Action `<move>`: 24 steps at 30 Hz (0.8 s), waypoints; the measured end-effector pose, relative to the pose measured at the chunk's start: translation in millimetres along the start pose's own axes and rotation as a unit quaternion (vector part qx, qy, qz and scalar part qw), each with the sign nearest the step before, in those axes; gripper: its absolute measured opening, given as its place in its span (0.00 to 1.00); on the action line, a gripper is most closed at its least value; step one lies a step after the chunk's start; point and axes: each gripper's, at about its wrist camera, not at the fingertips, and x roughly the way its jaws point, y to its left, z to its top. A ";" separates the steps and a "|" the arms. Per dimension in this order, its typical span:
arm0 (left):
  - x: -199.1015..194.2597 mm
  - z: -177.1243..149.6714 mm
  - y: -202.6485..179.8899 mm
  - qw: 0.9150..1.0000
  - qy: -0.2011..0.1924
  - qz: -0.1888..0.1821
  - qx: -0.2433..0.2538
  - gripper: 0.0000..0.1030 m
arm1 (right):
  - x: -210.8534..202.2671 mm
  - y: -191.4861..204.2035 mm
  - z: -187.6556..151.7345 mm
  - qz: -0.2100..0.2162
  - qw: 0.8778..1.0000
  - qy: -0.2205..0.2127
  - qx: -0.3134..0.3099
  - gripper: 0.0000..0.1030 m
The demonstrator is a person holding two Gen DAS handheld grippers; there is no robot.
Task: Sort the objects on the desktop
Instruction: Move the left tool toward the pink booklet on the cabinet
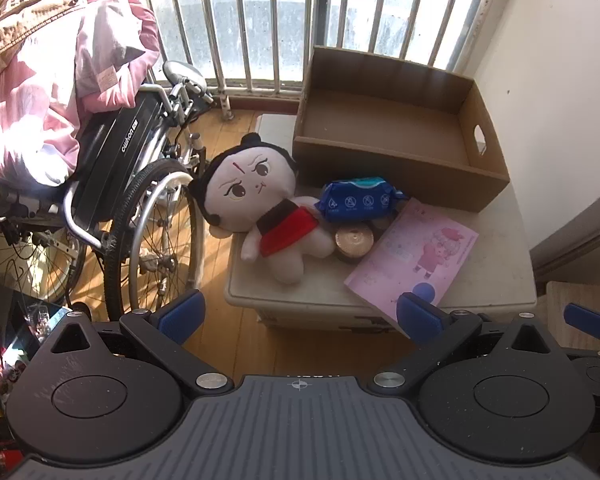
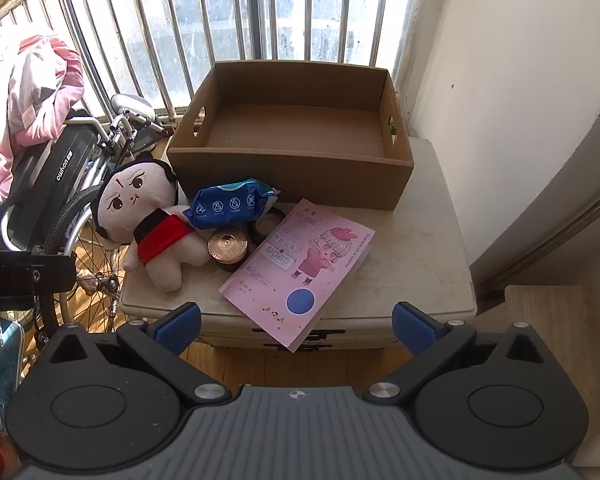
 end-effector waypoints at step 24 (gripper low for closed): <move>5.5 1.5 -7.5 1.000 0.006 0.008 0.000 1.00 | 4.6 -2.8 -0.6 0.001 1.000 0.005 0.002 1.00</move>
